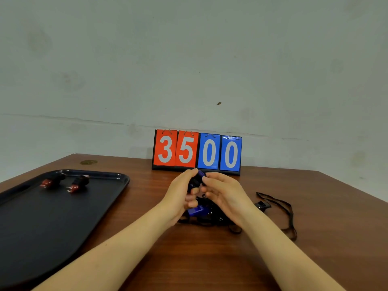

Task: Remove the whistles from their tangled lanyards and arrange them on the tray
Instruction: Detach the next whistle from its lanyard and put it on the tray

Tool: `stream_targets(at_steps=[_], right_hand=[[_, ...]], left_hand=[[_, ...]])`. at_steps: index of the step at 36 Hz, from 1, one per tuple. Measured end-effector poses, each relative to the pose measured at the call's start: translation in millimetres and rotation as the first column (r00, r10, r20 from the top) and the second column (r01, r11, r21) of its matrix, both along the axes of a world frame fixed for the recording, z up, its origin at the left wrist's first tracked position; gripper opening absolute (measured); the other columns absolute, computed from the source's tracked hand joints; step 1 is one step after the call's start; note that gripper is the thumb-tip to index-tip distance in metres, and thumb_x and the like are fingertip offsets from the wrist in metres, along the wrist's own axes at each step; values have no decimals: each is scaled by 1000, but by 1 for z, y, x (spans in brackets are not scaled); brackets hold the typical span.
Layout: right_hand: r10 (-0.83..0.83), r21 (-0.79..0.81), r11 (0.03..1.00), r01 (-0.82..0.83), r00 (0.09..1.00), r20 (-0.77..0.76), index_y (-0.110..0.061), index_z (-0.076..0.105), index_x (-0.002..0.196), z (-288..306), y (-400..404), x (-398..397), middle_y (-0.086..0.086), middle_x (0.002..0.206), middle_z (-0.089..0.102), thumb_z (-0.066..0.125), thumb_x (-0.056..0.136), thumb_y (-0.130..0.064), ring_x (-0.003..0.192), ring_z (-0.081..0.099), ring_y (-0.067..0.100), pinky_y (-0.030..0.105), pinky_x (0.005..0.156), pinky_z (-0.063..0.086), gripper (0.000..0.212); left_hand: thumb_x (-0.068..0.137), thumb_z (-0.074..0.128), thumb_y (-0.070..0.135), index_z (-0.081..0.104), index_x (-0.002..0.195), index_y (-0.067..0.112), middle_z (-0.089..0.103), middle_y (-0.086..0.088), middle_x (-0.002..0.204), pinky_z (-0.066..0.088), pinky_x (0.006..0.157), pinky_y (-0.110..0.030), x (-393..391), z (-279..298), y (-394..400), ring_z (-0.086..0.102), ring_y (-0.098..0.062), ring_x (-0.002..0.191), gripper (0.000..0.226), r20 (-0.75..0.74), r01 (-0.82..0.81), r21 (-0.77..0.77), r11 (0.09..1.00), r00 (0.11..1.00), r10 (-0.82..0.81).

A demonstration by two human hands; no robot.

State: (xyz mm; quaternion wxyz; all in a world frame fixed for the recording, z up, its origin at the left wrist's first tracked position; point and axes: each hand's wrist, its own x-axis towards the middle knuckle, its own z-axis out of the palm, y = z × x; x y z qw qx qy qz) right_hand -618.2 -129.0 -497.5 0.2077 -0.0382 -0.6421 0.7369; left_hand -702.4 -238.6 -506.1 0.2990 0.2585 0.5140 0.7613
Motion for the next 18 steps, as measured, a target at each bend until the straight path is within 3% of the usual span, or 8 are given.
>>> stream_targets(at_steps=[4, 6, 10, 13, 18], right_hand=[[-70, 70, 995, 69, 997, 18, -2, 66, 106, -1, 0, -1, 4, 77, 68, 59, 91, -5, 68, 62, 10, 20, 66, 52, 17], [-161, 224, 964, 144, 985, 60, -8, 68, 100, -2, 0, -2, 1, 73, 67, 60, 91, -9, 64, 59, 8, 20, 67, 51, 12], [-423, 619, 712, 332, 906, 0, -22, 64, 89, -8, 4, -9, -4, 81, 66, 63, 90, -20, 70, 61, 6, 19, 69, 51, 2], [-467, 676, 615, 406, 878, -102, -26, 60, 86, -11, 8, -11, -6, 84, 64, 63, 89, -20, 75, 61, 5, 13, 67, 47, 8], [-472, 722, 537, 436, 865, -171, -28, 60, 88, -11, 8, -9, -9, 83, 63, 60, 92, -19, 76, 59, 3, 10, 64, 43, 10]], left_hand=[[97, 48, 34, 56, 95, 7, 38, 2, 50, 23, 38, -18, -3, 0, -2, 28, -8, 40, 28, 35, 21, 2, 1000, 999, -21], [97, 48, 34, 56, 96, 7, 36, 2, 51, 22, 36, -17, -5, 0, -2, 26, -7, 40, 27, 69, 31, 1, 1000, 997, -31], [95, 50, 35, 53, 95, 8, 33, 3, 50, 19, 34, -17, -6, -2, -2, 24, -6, 38, 26, 107, 72, -28, 997, 992, -69], [95, 49, 36, 51, 91, 9, 31, 4, 48, 18, 33, -17, -5, -4, -3, 22, -7, 37, 27, 88, 91, -75, 993, 993, -85], [95, 48, 38, 51, 82, 11, 27, 5, 48, 18, 32, -17, -5, 2, -7, 21, -6, 36, 30, 114, 163, -75, 984, 981, -154]])
